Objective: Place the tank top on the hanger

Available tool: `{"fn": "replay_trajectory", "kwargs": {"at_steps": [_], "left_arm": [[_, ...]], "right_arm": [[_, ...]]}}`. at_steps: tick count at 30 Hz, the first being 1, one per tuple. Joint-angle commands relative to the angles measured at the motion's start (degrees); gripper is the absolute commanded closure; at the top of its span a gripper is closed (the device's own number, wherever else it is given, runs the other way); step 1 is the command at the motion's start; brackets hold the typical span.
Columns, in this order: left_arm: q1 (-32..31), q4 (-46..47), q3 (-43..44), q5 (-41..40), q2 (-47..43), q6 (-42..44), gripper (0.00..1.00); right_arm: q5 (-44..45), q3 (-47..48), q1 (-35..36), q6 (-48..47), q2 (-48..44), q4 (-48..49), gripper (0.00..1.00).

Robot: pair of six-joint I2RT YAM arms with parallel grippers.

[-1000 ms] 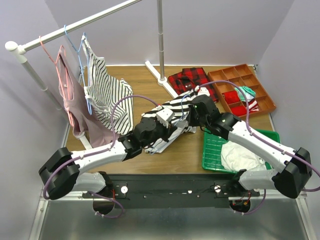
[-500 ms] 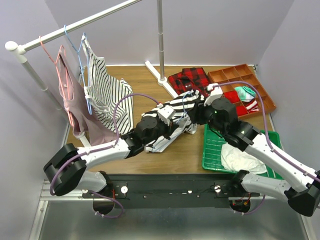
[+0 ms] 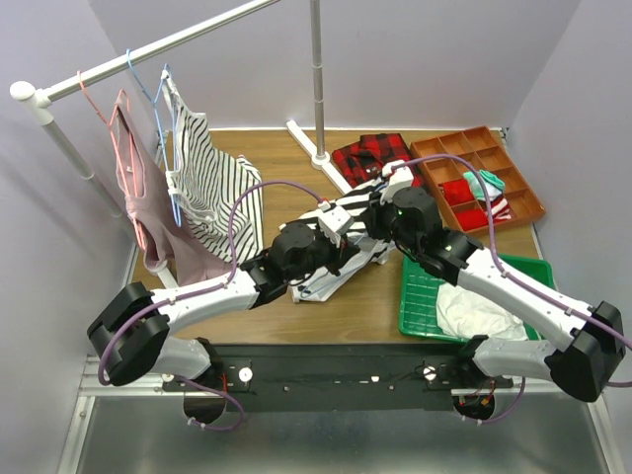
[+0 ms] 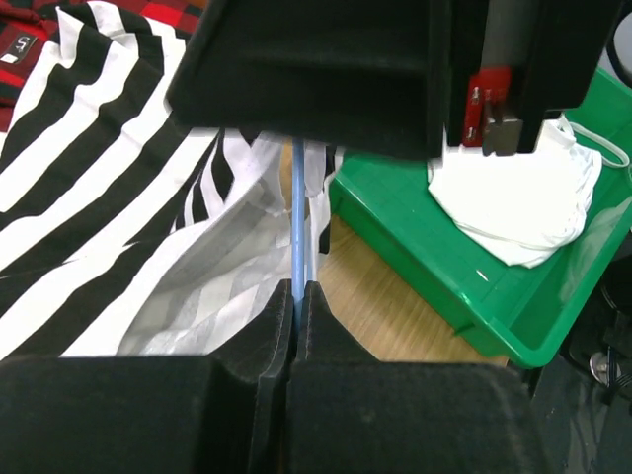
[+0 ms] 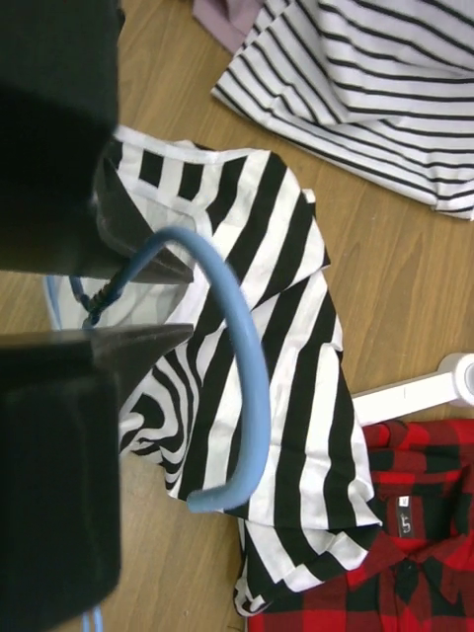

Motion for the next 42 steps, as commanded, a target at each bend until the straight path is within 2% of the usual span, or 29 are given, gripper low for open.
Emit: {"fn": "replay_trajectory", "kwargs": {"at_steps": [1,2,4,7,8,11,13,15,16,19,20,23,28,34,42], "left_arm": [[0.2,-1.6,2.3,1.1,-0.2,-0.4,1.0],[0.2,-1.9,2.3,1.0,-0.4,-1.0,0.99],[0.2,-2.3,2.5,0.7,-0.8,-2.4,0.9],[0.1,-4.0,2.8,0.3,-2.7,-6.2,0.58],[0.1,-5.2,2.7,-0.1,-4.4,-7.2,0.51],[0.1,-9.3,1.5,-4.7,-9.5,-11.2,0.36],[0.1,-11.8,0.4,-9.8,-12.8,-14.2,0.34],[0.2,-17.7,0.0,-14.5,-17.5,-17.3,0.33],[0.3,-20.1,0.0,-20.2,-18.8,-21.1,0.33],[0.9,-31.0,-0.3,-27.9,-22.7,-30.1,0.41],[2.0,-34.5,-1.5,-28.1,-23.6,-31.6,0.44],[4.1,-37.1,-5.2,-26.6,-23.5,-35.3,0.53],[5.9,-34.5,-9.7,-21.4,-19.9,-37.1,0.59],[5.9,-35.8,-10.4,-22.3,-14.0,-38.6,0.59],[6.0,-28.9,-13.3,-19.7,-10.1,-40.5,0.55]], "right_arm": [[6.3,-1.7,0.3,-0.8,-0.5,5.8,0.95],[7.7,-2.1,0.3,-0.8,-0.6,5.9,0.99],[8.7,-2.5,0.3,-0.7,-0.7,6.3,0.99],[11.0,-3.0,0.3,-0.8,-0.4,6.5,0.99],[12.5,-3.2,0.3,-0.7,-0.3,6.7,0.99],[15.2,-3.3,0.5,-0.3,0.3,6.5,0.99],[16.2,-3.3,0.7,-0.5,0.7,7.1,0.99],[17.1,-3.2,1.1,-1.2,2.1,7.5,0.99],[17.7,-3.0,1.3,-1.4,2.8,7.4,0.99],[20.3,-2.3,2.5,-2.0,5.2,6.9,0.99],[21.4,-2.2,3.0,-2.0,5.6,6.8,0.99],[22.5,-2.5,3.9,-1.5,6.2,6.4,0.99],[24.5,-2.5,5.1,-2.0,6.9,5.8,0.99],[26.6,-2.4,6.3,-1.6,7.4,4.4,0.99],[26.8,-2.2,6.7,-1.3,7.3,4.3,0.99]]}}
